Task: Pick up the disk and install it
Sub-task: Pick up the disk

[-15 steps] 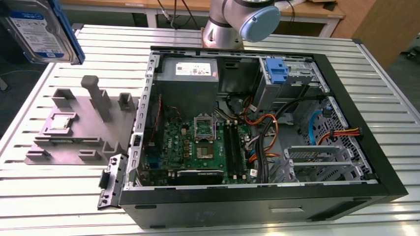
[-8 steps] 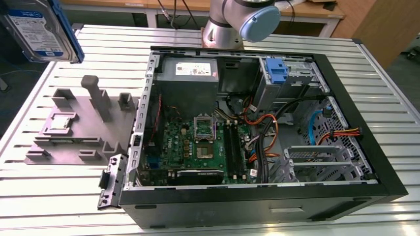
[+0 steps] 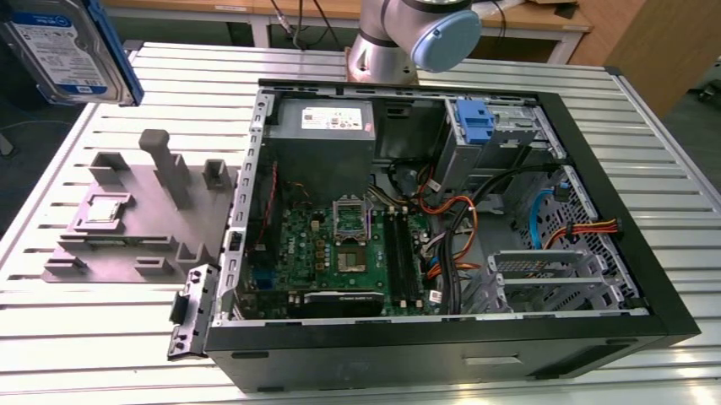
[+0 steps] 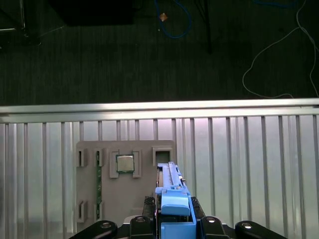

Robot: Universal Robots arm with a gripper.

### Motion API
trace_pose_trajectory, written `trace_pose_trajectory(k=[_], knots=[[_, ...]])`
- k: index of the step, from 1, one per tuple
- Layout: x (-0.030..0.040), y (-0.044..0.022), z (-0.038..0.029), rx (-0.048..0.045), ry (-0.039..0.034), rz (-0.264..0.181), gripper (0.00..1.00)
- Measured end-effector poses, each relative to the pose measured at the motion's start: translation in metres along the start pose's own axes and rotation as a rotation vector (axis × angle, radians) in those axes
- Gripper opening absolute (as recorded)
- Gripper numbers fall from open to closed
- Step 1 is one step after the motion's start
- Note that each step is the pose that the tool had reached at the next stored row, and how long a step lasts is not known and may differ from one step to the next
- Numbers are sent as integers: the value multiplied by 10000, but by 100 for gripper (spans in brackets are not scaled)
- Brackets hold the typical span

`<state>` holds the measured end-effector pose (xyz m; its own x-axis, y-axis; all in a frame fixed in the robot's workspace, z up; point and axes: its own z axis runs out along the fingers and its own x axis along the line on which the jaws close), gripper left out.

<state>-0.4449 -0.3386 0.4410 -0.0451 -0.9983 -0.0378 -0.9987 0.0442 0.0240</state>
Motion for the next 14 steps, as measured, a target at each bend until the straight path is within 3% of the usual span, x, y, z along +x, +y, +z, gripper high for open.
trace_pose_trajectory(k=[14], knots=[[-3, 2, -74, 0, 0, 0, 37]])
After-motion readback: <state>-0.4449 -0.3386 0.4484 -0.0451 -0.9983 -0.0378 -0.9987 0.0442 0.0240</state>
